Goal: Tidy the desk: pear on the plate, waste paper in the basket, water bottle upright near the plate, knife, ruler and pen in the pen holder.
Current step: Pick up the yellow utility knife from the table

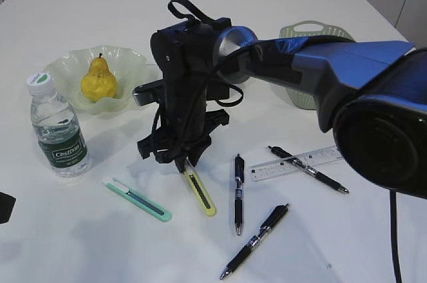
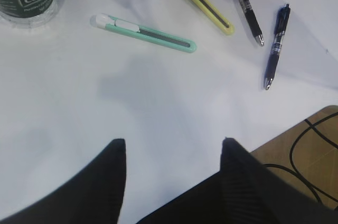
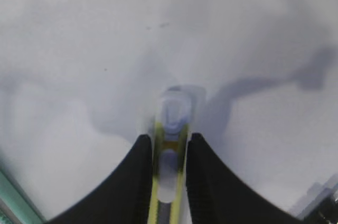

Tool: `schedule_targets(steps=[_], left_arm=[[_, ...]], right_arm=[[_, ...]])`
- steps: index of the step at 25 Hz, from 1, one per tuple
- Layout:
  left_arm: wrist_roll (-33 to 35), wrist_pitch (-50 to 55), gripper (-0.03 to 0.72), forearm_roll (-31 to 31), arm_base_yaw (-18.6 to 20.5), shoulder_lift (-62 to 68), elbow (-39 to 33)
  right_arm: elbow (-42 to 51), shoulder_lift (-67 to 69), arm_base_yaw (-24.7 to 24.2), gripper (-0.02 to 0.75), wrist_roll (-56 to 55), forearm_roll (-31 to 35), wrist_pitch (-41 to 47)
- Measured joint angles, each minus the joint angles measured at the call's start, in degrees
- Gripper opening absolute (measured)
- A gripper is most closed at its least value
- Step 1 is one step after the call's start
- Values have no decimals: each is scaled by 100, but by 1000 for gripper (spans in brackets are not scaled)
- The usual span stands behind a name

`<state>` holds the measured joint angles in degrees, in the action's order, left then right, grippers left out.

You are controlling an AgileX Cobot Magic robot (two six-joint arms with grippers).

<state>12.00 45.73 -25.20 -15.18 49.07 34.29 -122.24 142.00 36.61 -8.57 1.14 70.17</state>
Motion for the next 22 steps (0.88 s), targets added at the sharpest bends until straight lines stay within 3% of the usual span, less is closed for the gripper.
schedule_targets(steps=[3,22], left_arm=[[0,0,402,0,0,0,0],[0,-10,402,0,0,0,0]], right_arm=[[-9,21,0,169,0,32,0],[-36,48,0,167,134,114,0]])
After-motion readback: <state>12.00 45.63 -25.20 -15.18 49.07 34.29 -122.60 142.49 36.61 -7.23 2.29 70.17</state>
